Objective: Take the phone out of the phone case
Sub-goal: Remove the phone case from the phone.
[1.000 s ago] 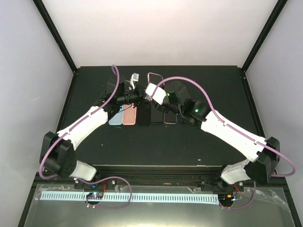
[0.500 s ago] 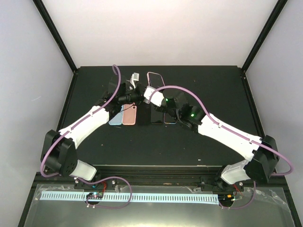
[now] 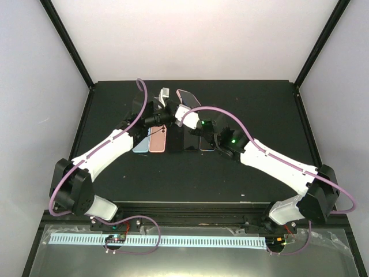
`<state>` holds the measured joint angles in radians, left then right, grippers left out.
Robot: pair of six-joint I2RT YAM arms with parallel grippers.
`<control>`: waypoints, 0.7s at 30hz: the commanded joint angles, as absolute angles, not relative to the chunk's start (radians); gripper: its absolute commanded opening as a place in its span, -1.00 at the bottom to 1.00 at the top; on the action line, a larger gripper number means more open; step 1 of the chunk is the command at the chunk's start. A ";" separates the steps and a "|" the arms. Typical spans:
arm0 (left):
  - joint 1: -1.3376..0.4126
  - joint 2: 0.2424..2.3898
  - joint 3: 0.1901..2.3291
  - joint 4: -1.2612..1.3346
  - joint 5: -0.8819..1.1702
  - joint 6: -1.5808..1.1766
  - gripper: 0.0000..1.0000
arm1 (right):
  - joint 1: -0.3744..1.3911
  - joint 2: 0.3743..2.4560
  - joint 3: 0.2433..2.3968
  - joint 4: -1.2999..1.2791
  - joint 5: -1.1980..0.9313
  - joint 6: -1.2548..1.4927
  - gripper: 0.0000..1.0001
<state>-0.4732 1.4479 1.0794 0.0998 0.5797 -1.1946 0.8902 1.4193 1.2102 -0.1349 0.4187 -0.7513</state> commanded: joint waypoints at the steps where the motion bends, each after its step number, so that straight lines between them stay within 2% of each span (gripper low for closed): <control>1: -0.500 1.424 1.082 0.093 0.657 -1.131 -0.97 | 0.846 1.393 1.274 -0.107 0.529 -0.733 -0.98; 21: -0.457 1.439 1.074 -0.108 0.425 -0.992 -0.97 | 0.803 1.335 1.381 -0.288 0.400 -0.584 -0.98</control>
